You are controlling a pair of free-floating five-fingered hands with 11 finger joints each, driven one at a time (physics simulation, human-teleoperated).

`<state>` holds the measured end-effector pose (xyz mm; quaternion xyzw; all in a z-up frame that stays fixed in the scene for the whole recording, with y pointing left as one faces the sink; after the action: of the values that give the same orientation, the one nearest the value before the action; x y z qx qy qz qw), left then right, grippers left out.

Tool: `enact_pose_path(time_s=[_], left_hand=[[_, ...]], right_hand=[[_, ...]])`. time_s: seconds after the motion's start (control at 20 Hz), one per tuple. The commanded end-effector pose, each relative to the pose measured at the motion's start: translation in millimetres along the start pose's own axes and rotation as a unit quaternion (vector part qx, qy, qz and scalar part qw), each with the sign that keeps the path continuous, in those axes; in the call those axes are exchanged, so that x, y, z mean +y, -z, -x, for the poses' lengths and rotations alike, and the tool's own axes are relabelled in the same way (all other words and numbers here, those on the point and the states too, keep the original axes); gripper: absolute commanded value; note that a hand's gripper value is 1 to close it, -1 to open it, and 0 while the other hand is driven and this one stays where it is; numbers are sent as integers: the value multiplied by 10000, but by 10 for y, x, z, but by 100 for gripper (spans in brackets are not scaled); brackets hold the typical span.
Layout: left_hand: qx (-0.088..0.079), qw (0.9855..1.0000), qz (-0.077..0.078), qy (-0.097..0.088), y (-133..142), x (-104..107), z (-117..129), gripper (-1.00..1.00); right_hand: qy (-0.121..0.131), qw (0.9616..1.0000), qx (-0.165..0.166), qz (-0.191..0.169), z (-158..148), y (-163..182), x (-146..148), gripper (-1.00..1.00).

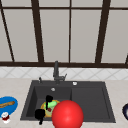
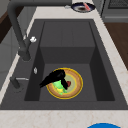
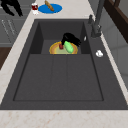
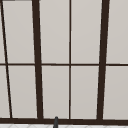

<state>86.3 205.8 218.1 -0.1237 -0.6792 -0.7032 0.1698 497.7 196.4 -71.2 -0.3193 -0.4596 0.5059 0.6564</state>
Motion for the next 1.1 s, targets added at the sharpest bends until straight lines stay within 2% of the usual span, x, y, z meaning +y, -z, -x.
enact_pose_path(time_s=[0.0, 0.1, 0.3, 0.4, 0.5, 0.55, 0.65, 0.75, 0.9, 1.05], left_hand=[[0, 10000, 0, 0, 0, 0, 0, 0], [0, 10000, 0, 0, 0, 0, 0, 0], [0, 10000, 0, 0, 0, 0, 0, 0], [0, 10000, 0, 0, 0, 0, 0, 0], [0, 10000, 0, 0, 0, 0, 0, 0], [0, 10000, 0, 0, 0, 0, 0, 0], [0, 10000, 0, 0, 0, 0, 0, 0], [0, 10000, 0, 0, 0, 0, 0, 0], [0, 10000, 0, 0, 0, 0, 0, 0], [0, 10000, 0, 0, 0, 0, 0, 0]], right_hand=[[312, 9993, 27, 206, 151, -72, 240, -100], [592, 9981, -40, 162, 223, -145, 223, -100], [1204, 9923, -285, 106, 272, -413, 237, -100], [1331, 9906, -300, 113, 298, -554, 270, -100], [1424, 9897, -169, -26, 323, -684, 175, -100], [1402, 9900, -99, -110, 347, -713, 140, -100], [1134, 9934, -8, -163, 383, -764, 28, -100], [951, 9948, 65, -372, 403, -767, -63, -100], [629, 9954, 383, -610, 447, -771, -53, -100], [461, 9950, 562, -691, 517, -776, -87, -100]])
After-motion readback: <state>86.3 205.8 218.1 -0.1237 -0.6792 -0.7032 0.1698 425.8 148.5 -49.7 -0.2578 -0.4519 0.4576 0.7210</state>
